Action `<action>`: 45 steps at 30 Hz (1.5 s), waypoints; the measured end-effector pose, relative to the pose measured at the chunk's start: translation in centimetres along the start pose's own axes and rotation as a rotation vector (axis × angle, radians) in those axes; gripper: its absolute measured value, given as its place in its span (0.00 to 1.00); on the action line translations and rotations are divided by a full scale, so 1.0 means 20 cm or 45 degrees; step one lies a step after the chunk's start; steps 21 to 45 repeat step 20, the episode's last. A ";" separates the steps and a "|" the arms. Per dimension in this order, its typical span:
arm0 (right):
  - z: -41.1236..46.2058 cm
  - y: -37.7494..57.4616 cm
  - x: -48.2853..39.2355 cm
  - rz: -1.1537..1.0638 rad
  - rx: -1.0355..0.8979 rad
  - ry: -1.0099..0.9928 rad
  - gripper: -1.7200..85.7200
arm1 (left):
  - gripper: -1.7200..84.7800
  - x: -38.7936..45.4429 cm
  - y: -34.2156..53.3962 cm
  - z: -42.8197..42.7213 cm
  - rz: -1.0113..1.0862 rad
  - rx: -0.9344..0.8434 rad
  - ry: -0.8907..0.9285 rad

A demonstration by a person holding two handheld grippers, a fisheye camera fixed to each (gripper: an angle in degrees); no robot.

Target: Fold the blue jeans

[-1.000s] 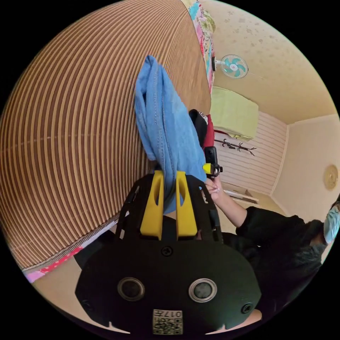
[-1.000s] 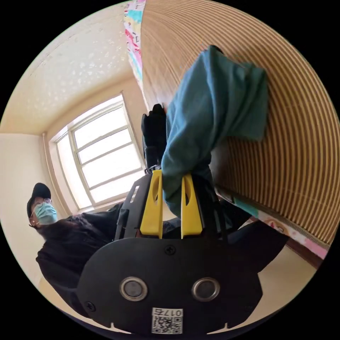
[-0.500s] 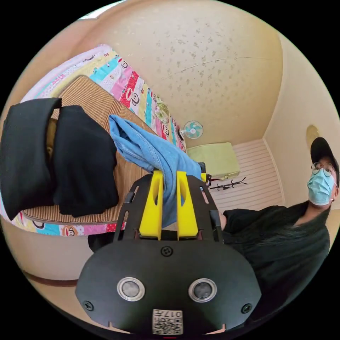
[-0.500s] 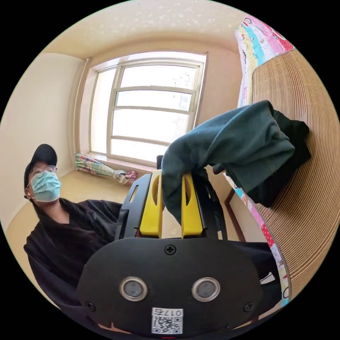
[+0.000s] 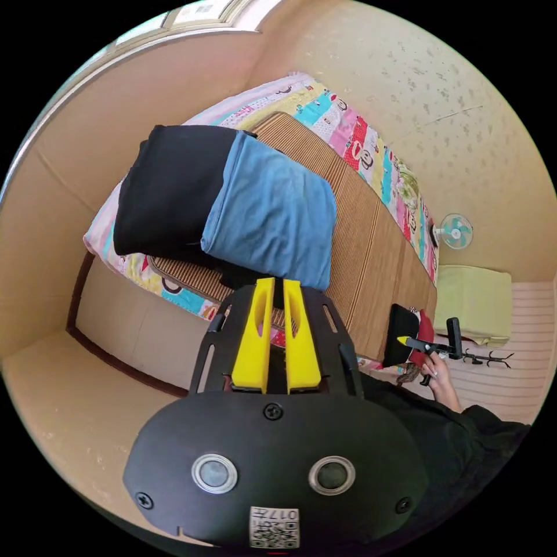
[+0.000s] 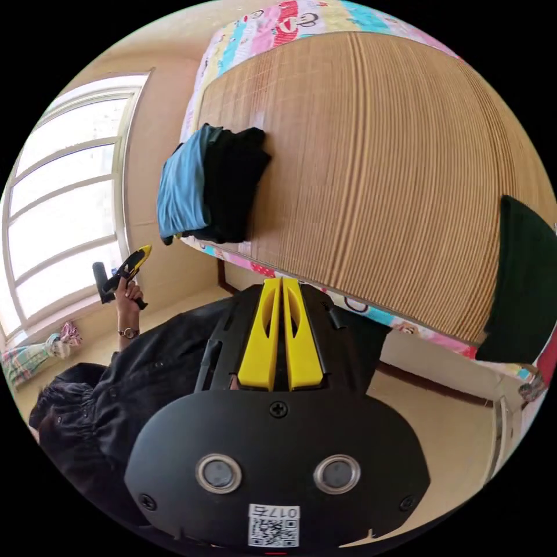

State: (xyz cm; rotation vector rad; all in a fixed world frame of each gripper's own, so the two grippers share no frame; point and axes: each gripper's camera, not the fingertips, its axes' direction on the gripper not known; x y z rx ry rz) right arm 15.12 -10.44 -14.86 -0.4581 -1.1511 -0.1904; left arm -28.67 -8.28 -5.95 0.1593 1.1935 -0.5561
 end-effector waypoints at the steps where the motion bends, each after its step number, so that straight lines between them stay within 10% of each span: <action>1: -0.02 0.04 0.07 0.038 0.009 0.001 0.03 | 0.02 0.17 0.00 0.13 0.136 -0.062 0.020; 18: -0.30 1.03 1.95 1.241 0.817 -0.895 0.14 | 0.01 1.86 0.15 1.11 0.819 -0.221 0.023; 45: -0.24 1.04 2.02 1.308 0.795 -0.932 0.17 | 0.01 1.96 0.21 1.20 0.840 -0.249 -0.051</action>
